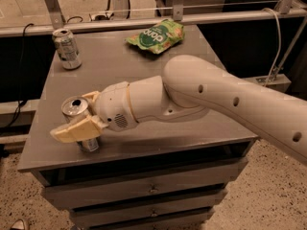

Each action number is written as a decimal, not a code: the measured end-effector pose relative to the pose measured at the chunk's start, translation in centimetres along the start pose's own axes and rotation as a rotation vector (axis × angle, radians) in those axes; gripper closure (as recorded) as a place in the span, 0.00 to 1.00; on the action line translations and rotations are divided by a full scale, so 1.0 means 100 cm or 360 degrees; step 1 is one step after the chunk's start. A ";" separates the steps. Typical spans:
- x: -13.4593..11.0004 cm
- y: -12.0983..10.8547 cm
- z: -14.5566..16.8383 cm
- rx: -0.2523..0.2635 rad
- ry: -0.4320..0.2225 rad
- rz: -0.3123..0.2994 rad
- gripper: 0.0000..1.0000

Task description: Move redbull can near green rice chip bag

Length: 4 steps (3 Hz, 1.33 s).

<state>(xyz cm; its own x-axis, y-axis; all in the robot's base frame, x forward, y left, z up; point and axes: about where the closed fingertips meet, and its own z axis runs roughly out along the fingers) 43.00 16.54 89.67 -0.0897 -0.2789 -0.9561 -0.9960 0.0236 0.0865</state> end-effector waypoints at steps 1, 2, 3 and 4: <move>-0.004 -0.035 -0.045 0.0149 0.0047 -0.0105 1.00; -0.024 -0.083 -0.136 0.0366 0.0126 -0.0259 1.00; -0.023 -0.082 -0.135 0.0362 0.0128 -0.0257 1.00; -0.027 -0.085 -0.141 0.0407 0.0127 -0.0279 1.00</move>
Offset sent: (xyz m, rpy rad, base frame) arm 0.1341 -0.2234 0.0769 -0.1822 -0.3171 -0.2497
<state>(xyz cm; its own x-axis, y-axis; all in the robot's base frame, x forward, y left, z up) 51.71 3.59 95.43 0.0737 -0.3743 -0.9244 -0.9652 0.2063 -0.1605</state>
